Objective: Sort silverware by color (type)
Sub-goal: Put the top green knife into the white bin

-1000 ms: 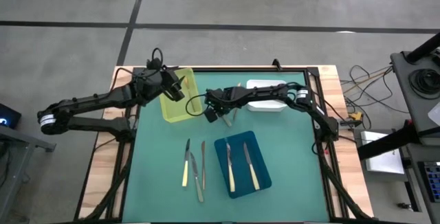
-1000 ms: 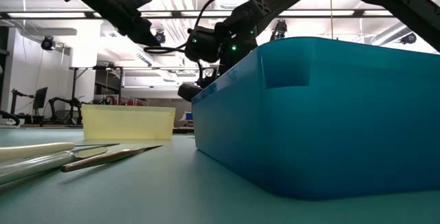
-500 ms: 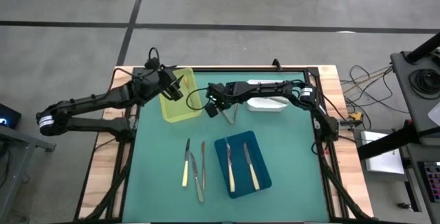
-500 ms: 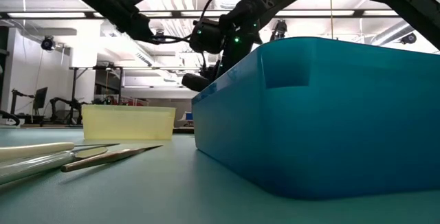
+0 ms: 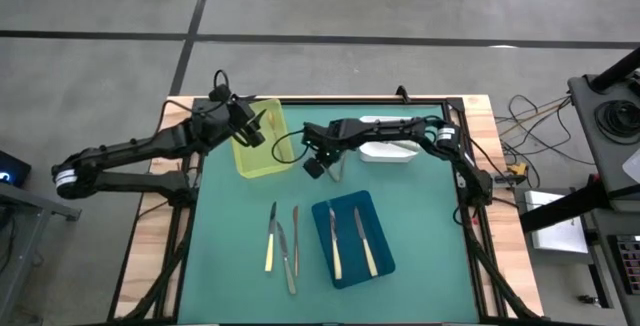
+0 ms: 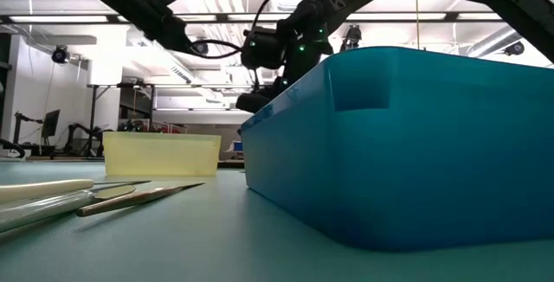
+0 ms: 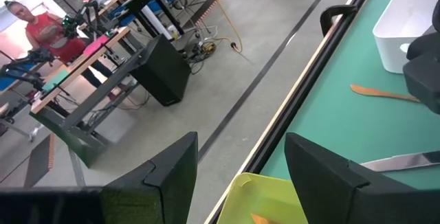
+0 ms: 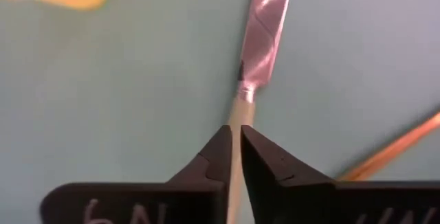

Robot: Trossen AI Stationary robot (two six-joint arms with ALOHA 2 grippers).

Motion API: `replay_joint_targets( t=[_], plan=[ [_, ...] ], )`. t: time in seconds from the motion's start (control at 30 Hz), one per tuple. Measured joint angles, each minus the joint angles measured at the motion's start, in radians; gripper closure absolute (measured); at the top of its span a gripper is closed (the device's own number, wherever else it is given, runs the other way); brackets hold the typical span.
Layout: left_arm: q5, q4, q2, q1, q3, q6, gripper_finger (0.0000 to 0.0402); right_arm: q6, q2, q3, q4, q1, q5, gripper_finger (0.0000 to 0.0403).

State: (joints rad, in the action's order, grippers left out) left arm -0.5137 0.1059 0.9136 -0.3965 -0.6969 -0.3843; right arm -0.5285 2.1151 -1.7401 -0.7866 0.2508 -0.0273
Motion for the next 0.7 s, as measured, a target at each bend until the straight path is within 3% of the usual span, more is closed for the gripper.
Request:
replay_joint_targets(
  t=[0.37,0.5,0.7],
  plan=[
    [0.000,-0.006,-0.013,0.000,0.000,0.000,0.0202,0.104,0.000,-0.008,0.046,0.015,-0.002,0.0222],
    [0.000,-0.011,-0.013,0.000,0.000,0.000,0.0202,0.066,0.000,-0.010,0.109,0.022,-0.078,0.0166],
    [0.000,-0.009,-0.011,0.000,0.000,-0.004,0.0202,0.050,0.000,-0.009,0.081,0.009,-0.079,0.0138]
  ],
)
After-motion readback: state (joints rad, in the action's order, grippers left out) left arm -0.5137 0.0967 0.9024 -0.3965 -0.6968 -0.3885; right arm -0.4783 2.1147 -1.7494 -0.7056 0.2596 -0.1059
